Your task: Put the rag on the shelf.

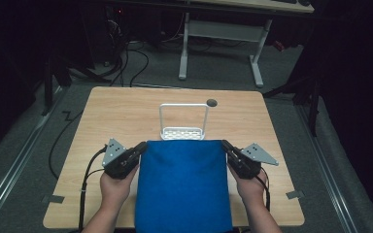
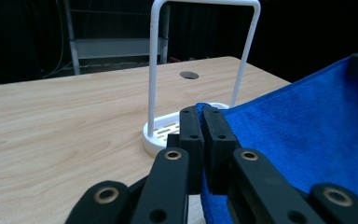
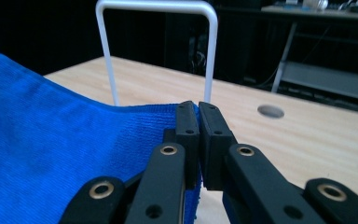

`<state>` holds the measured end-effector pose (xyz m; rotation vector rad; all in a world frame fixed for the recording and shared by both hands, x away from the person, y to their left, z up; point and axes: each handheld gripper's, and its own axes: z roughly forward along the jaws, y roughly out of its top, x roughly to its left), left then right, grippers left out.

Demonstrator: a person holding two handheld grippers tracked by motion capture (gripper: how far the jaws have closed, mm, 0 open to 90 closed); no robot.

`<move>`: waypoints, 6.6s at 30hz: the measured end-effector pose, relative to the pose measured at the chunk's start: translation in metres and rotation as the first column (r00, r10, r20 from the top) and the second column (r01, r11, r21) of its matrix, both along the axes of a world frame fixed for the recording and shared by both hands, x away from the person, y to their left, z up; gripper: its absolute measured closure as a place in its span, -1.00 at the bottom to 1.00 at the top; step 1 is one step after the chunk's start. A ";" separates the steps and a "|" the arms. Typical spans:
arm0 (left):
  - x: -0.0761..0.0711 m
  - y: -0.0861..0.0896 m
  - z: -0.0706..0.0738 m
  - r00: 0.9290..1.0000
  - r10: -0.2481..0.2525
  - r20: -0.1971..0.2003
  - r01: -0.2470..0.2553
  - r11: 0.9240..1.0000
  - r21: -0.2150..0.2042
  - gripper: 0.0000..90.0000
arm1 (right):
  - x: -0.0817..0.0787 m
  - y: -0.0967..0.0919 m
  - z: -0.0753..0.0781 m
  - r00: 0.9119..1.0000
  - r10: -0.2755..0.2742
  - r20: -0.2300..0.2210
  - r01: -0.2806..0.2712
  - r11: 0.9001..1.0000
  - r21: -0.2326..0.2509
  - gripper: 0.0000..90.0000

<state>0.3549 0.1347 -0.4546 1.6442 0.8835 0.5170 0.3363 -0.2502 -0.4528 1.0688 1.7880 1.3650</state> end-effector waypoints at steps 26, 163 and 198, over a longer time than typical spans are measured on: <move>0.020 0.004 0.081 0.988 0.020 0.156 -0.016 0.999 -0.028 0.96 | 0.012 -0.002 0.081 0.985 -0.023 0.169 0.013 0.998 0.060 0.97; 0.153 0.013 -0.042 0.968 0.066 -0.241 -0.057 0.997 0.043 0.27 | 0.135 -0.019 -0.029 0.969 -0.141 -0.201 0.129 0.989 -0.071 0.35; 0.080 0.046 -0.023 0.976 0.108 -0.190 -0.097 0.993 0.068 0.00 | 0.084 -0.031 0.000 0.977 -0.115 -0.180 0.092 0.987 -0.129 -0.11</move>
